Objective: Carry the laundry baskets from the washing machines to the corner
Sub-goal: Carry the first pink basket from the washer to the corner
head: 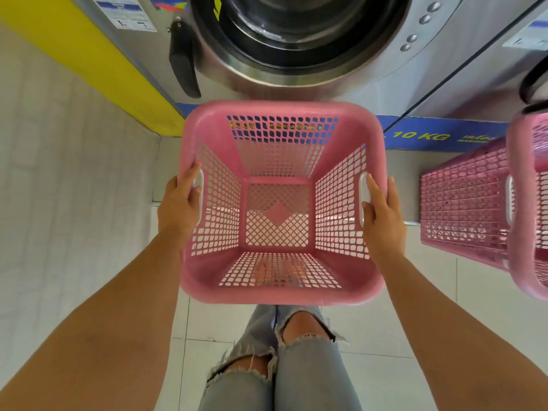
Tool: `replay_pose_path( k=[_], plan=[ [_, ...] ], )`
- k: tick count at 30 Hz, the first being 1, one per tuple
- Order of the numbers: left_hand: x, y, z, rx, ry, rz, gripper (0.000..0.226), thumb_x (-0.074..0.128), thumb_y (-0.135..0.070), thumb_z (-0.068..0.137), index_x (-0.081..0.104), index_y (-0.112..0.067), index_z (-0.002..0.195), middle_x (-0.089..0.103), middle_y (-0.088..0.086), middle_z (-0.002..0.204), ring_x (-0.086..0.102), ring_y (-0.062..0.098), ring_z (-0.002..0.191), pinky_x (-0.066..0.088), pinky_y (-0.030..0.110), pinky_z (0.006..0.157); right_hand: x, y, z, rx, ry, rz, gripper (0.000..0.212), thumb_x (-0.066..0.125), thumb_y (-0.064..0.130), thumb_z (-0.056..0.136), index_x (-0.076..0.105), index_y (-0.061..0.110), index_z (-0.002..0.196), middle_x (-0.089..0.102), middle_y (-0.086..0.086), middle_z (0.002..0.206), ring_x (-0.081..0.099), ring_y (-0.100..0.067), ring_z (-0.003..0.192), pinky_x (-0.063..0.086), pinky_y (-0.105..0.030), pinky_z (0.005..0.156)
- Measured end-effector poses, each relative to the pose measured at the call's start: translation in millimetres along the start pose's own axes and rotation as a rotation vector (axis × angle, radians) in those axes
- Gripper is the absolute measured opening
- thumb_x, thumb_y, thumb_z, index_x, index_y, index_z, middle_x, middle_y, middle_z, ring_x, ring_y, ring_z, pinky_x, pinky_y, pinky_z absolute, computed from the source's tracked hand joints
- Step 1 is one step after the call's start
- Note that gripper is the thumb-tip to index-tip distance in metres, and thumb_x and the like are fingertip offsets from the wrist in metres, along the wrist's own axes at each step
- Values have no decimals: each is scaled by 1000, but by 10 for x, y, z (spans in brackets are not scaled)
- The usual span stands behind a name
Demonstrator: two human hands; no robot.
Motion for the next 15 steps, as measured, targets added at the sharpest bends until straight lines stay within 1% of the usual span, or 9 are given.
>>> replay_pose_path(
  k=[5, 8, 11, 14, 15],
  plan=[
    [-274, 230, -389, -62, -5, -20, 48, 43, -24, 101, 38, -43, 145, 48, 10, 137, 59, 36, 114, 46, 48, 99, -99, 224, -324, -15, 36, -2, 54, 46, 18, 97, 37, 42, 145, 19, 2, 162, 60, -40, 111, 52, -47, 76],
    [-475, 407, -687, -116, -23, -74, 46, 42, -30, 101, 37, -50, 142, 48, 8, 137, 59, 36, 114, 47, 49, 101, -189, 402, -487, -49, 51, -5, 54, 46, 19, 98, 36, 42, 146, 18, 2, 162, 60, -39, 111, 51, -45, 77],
    [-674, 559, -1054, -167, -82, -117, 44, 39, -36, 101, 33, -54, 140, 49, 6, 136, 60, 35, 114, 50, 49, 98, -229, 587, -638, -116, 80, -12, 53, 45, 21, 98, 35, 43, 146, 17, 4, 163, 59, -37, 114, 51, -44, 77],
    [-839, 692, -1461, -229, -164, -162, 44, 39, -34, 101, 35, -51, 141, 52, 6, 134, 61, 32, 112, 52, 43, 95, -244, 743, -746, -185, 120, -26, 53, 43, 23, 99, 33, 44, 146, 15, 6, 163, 58, -37, 116, 51, -45, 80],
    [-875, 749, -1609, -255, -190, -161, 45, 40, -33, 101, 36, -50, 142, 52, 6, 135, 60, 32, 112, 52, 44, 95, -248, 789, -784, -205, 135, -31, 53, 43, 23, 99, 32, 45, 146, 15, 6, 163, 59, -37, 115, 51, -45, 80]
  ],
)
Point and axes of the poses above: each hand's wrist, its own z-axis towards the middle knuckle, its own x-axis out of the palm, y = z × x, the point moved 10 cm from there along z, towards the middle knuckle
